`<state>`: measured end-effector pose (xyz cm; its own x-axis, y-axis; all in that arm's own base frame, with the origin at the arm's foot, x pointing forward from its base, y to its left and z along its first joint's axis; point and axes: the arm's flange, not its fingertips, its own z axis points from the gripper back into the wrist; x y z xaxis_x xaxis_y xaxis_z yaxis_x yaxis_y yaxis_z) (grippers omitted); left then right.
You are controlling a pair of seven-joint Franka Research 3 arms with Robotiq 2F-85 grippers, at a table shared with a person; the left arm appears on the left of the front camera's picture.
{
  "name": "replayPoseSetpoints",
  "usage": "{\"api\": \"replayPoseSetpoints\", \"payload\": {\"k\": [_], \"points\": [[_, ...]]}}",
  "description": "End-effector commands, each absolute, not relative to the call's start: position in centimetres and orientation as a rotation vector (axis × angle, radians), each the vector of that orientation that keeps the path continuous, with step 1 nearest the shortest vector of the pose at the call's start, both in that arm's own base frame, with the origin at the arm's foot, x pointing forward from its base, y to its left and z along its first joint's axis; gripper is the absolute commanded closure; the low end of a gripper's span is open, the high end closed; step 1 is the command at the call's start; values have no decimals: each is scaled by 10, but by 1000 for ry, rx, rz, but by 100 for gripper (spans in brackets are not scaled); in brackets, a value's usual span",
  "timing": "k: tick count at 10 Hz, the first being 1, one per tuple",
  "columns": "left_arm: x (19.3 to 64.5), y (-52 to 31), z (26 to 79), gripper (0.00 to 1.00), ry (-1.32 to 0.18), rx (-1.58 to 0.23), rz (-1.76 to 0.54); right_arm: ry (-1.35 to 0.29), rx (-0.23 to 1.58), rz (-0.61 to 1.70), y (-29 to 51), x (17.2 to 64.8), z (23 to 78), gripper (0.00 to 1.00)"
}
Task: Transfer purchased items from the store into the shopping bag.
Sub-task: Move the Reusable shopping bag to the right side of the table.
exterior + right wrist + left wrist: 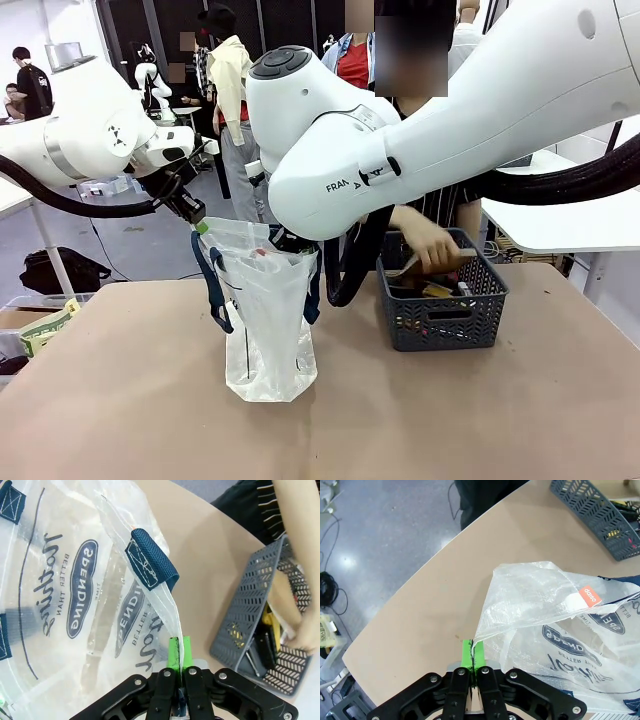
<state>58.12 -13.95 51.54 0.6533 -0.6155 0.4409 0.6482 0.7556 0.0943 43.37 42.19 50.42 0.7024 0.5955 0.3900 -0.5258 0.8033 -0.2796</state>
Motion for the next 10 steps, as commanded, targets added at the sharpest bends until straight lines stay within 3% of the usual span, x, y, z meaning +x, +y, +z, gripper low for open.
{"api": "replayPoseSetpoints", "payload": {"k": [1,10], "points": [[577,-136,515,100,-491,-76,-705,-473,-140,635,417,433,505,100],[577,-136,515,100,-491,-76,-705,-473,-140,635,417,433,505,100]]}}
